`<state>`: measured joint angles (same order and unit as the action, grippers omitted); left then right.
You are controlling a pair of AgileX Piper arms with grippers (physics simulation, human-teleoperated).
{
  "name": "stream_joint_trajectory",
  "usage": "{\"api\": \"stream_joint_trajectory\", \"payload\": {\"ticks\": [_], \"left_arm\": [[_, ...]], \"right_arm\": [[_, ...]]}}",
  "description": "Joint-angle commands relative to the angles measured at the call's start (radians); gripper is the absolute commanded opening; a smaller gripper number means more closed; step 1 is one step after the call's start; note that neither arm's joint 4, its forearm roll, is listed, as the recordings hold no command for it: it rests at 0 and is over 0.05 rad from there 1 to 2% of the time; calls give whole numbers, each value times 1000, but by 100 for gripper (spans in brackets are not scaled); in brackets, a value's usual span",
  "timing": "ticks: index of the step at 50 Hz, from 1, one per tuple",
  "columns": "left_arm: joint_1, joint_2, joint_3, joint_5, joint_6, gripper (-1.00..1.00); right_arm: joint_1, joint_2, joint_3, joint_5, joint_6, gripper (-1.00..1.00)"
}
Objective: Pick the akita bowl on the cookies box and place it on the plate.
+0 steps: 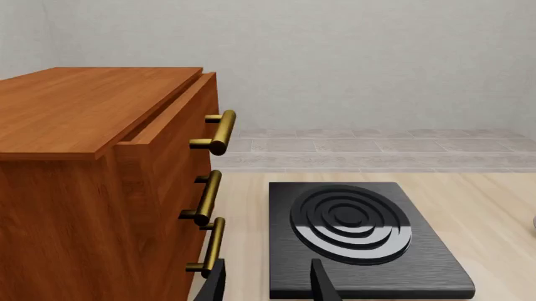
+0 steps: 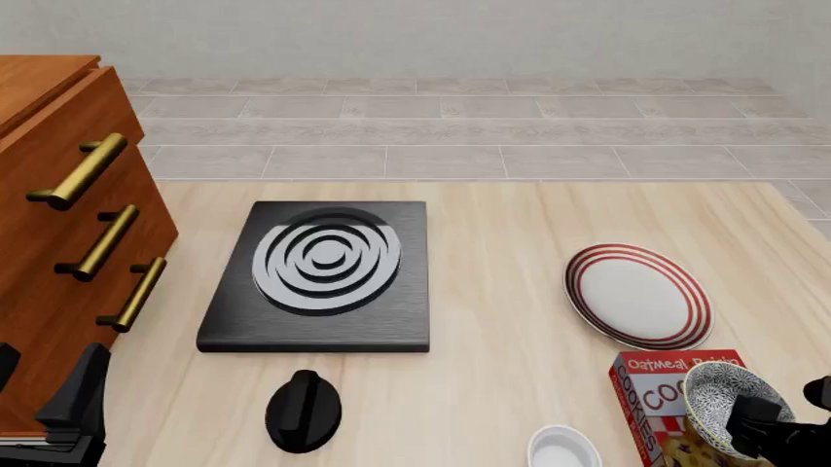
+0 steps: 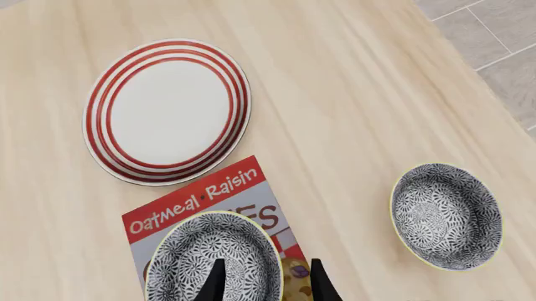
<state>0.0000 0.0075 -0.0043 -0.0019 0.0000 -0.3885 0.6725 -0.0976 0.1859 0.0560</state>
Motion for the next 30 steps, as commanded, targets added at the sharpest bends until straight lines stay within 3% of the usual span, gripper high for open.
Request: {"api": "stream_joint_trajectory", "payload": {"ticks": [1,20,30], "left_arm": [[0,0,0,0,0,100],[0,0,0,0,0,100],[0,0,0,0,0,100]], "right_arm": [[-4,34,23,-44,8,100],[-5,102,47,-124,3,100],[-2,96,49,-120,1,100]]}}
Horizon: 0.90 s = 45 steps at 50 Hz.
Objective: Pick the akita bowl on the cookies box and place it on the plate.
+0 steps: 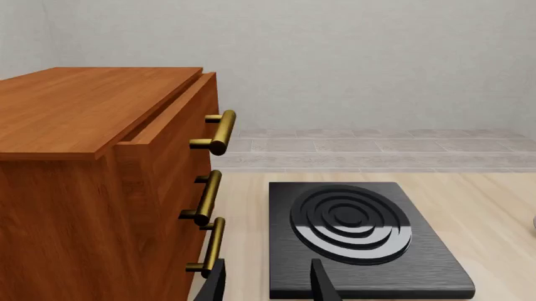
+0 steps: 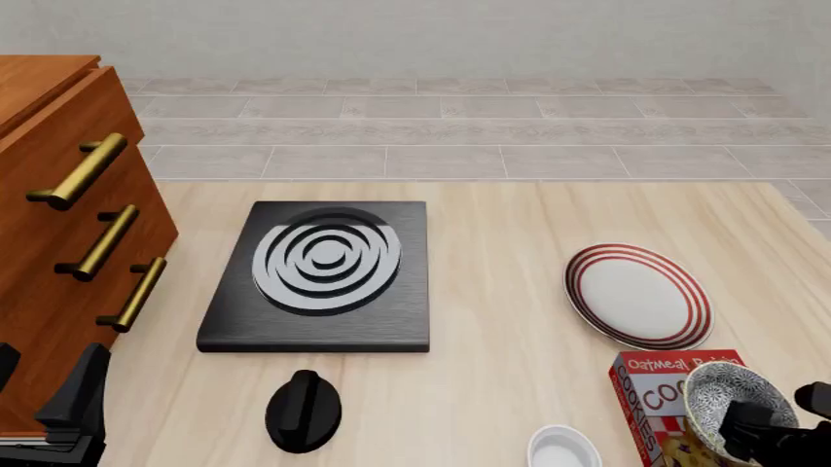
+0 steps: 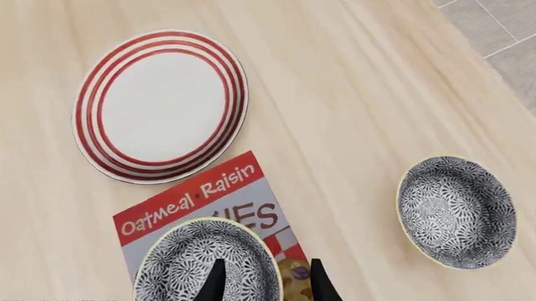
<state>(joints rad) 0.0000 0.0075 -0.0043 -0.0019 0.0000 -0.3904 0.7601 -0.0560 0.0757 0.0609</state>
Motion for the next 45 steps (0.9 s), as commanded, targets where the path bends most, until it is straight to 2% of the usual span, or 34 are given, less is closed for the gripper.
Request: {"api": "stream_joint_trajectory", "payload": {"ticks": [1,2,5,23,26,29,31,33,34,45], "left_arm": [[0,0,0,0,0,100],[0,0,0,0,0,100],[0,0,0,0,0,100],[0,0,0,0,0,100],[0,0,0,0,0,100],[0,0,0,0,0,100],[0,0,0,0,0,100],[0,0,0,0,0,100],[0,0,0,0,0,100],[0,0,0,0,0,100]], "right_arm": [[-10,10,3,-11,-18,-100],[-18,9,-1,-8,-34,-100],[-10,-8,-1,11,-20,-100],[-17,-130,-41,147,-25,-100],[-2,-206,-72,239,-15,-100],[4,-244,-94,288,-7,-100],[30,-300,-120,359,13,-100],[39,-319,-128,382,16,-100],[56,-346,-147,420,36,-100],[108,-393,-236,517,56,-100]]}}
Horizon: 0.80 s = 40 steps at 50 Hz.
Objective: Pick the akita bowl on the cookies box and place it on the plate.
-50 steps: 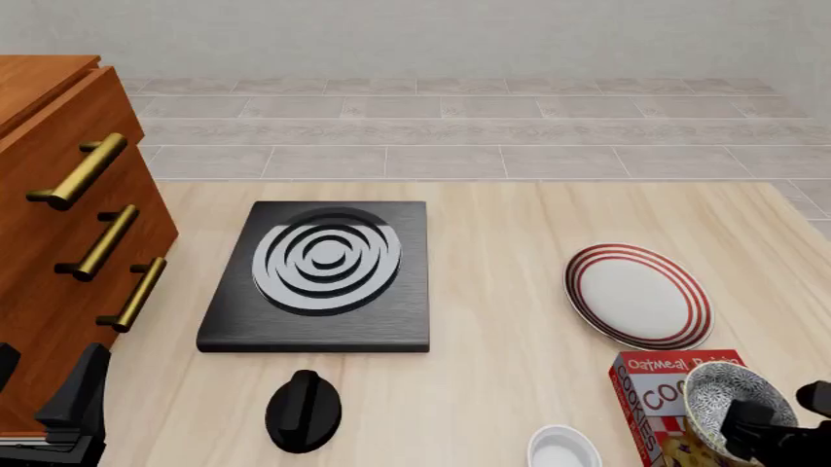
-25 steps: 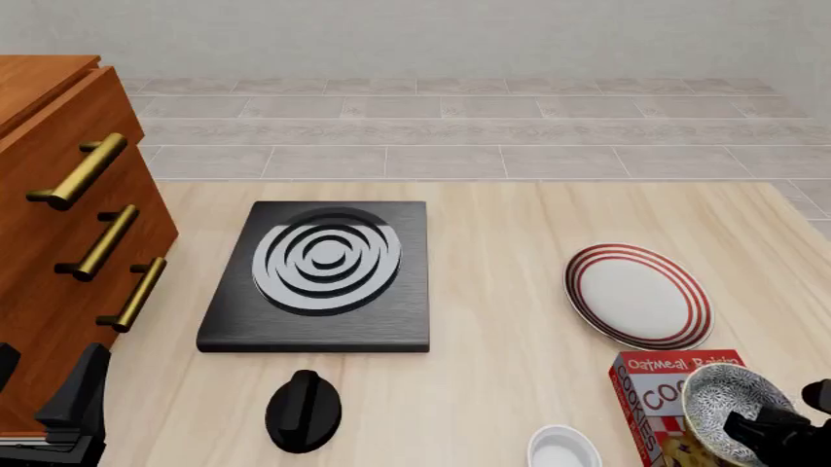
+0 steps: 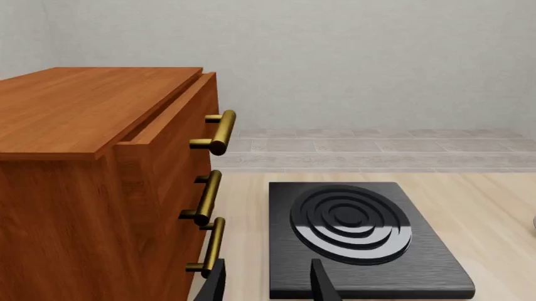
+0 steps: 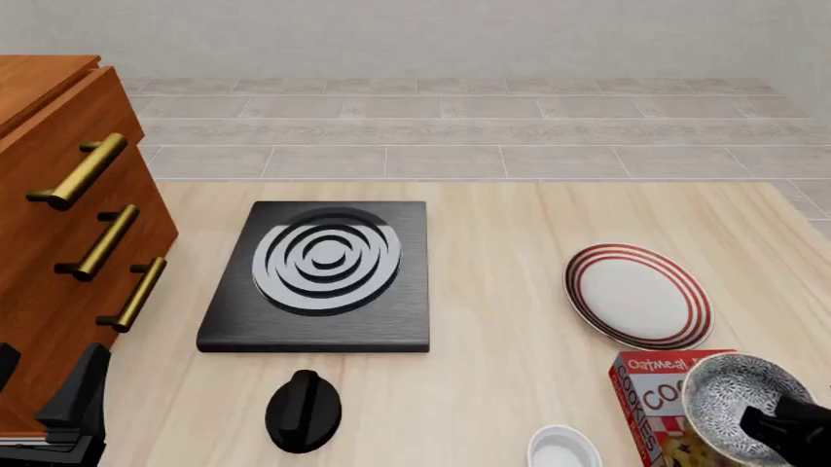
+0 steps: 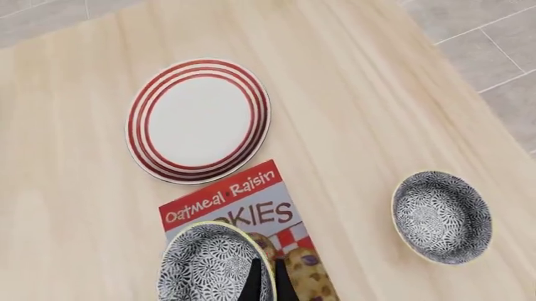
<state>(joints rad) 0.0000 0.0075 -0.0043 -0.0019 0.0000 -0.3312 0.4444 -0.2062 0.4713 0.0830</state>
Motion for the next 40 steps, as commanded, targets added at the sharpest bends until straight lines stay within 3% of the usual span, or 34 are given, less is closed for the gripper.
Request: {"api": "stream_joint_trajectory", "payload": {"ticks": [1,13,21,36,40], "left_arm": [[0,0,0,0,0,100],[0,0,0,0,0,100],[0,0,0,0,0,100],[0,0,0,0,0,100],[0,0,0,0,0,100]], "right_arm": [[53,-77,-94,126,37,-100],[118,-44,-204,139,100,-100],[156,-11,-232,118,179,-100],[181,117,-297,23,174,-100],[161,185,-288,-47,161,-100]]}}
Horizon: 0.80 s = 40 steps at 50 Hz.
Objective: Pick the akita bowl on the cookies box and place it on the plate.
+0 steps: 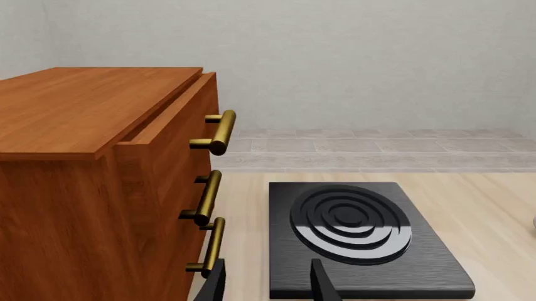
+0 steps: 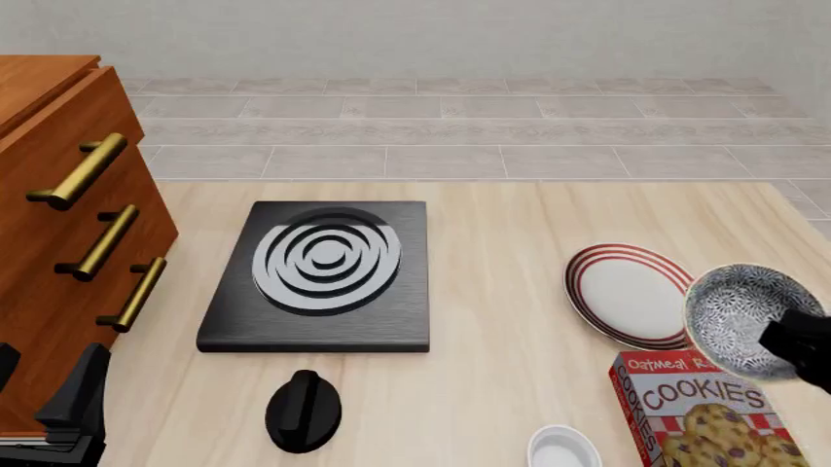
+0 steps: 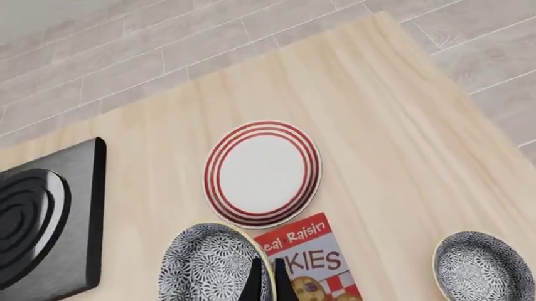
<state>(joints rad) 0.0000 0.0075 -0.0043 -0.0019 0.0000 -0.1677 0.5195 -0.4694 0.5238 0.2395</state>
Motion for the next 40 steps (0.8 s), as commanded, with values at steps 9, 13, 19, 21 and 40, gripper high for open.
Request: {"api": "stream_joint_trajectory", "payload": {"ticks": [9,13,19,21,40], "left_arm": [[0,0,0,0,0,100],[0,0,0,0,0,100],[0,0,0,0,0,100],[0,0,0,0,0,100],[0,0,0,0,0,100]], "right_arm": [[10,201,-44,-162,10,-100],[14,247,-51,-199,15,-100],[19,338,-47,-281,47,-100],[23,358,-47,-298,63,-100],[64,502,10,-475,206,-100]]}}
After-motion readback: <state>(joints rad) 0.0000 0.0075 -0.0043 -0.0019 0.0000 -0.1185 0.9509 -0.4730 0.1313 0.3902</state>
